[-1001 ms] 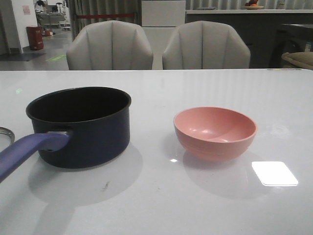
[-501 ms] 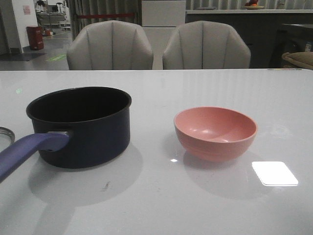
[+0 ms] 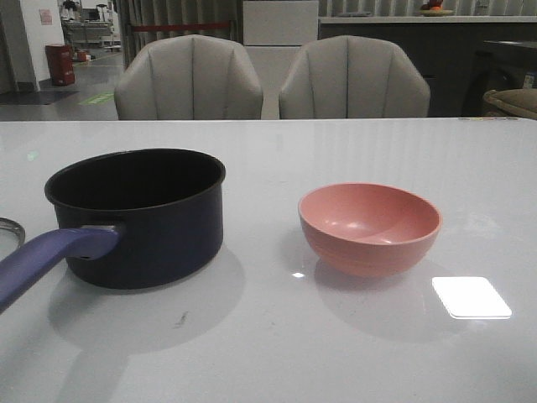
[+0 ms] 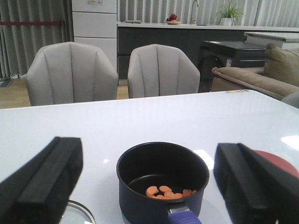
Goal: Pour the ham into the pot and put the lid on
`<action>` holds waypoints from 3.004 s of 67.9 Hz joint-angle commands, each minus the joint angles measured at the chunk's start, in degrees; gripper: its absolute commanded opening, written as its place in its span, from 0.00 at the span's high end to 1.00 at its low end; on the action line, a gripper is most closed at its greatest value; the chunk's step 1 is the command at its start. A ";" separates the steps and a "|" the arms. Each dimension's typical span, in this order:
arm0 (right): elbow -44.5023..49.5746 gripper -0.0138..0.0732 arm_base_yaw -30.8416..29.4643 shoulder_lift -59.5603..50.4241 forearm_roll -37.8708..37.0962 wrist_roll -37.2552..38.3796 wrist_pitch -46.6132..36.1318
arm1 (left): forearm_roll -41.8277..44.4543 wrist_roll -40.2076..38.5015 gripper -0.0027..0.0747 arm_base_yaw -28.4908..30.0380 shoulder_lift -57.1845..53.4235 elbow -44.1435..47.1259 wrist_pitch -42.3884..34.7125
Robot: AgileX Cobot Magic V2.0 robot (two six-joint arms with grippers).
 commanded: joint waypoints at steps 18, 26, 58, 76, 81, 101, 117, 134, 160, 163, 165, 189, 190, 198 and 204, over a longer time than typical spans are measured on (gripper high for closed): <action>-1.51 0.67 0.02 0.55 -0.46 -0.51 -4.92 | 14.52 -15.60 0.07 4.41 16.76 -13.66 4.81; -1.51 0.67 0.02 0.55 -0.46 -0.51 -4.92 | 17.33 -18.32 0.07 6.94 26.42 -19.14 9.52; -1.51 0.67 0.02 0.55 -0.46 -0.51 -4.92 | 11.14 -16.92 0.07 16.04 62.45 -36.44 25.16; -1.51 0.67 0.02 0.55 -0.46 -0.51 -4.92 | 3.12 -7.96 0.07 23.51 78.56 -46.58 32.71; -1.51 0.67 0.02 0.55 -0.46 -0.51 -4.92 | 3.24 -7.04 0.07 24.20 82.04 -49.08 34.05; -1.51 0.67 0.02 0.55 -0.46 -0.51 -4.92 | 3.48 -5.08 0.07 24.18 94.29 -56.85 38.85; -1.51 0.67 0.02 0.55 -0.46 -0.51 -4.92 | 4.07 -4.29 0.07 24.18 99.88 -59.26 39.28; -1.51 0.67 0.02 0.55 -0.46 -0.51 -4.92 | 4.35 -4.16 0.07 24.18 103.55 -60.47 39.02; -1.51 0.67 0.02 0.55 -0.46 -0.51 -4.92 | 4.35 -4.16 0.19 24.18 104.52 -60.57 39.54; -1.51 0.67 0.02 0.55 -0.46 -0.51 -4.92 | 4.35 -4.16 0.26 24.18 104.52 -60.57 39.54; -1.51 0.67 0.02 0.55 -0.46 -0.51 -4.92 | 4.35 -4.16 0.29 24.18 104.52 -60.57 39.61; -1.51 0.67 0.02 0.55 -0.46 -0.51 -4.92 | 4.03 -4.16 0.56 24.18 104.52 -60.72 39.51; -1.51 0.67 0.02 0.55 -0.46 -0.51 -4.92 | 4.03 -4.16 0.56 24.18 104.52 -60.85 39.63; -1.51 0.67 0.02 0.55 -0.46 -0.51 -4.92 | 4.03 -4.16 0.56 24.18 104.16 -62.31 40.95; -1.51 0.67 0.02 0.55 -0.46 -0.51 -4.92 | 4.03 -4.16 0.56 24.18 103.54 -63.81 42.29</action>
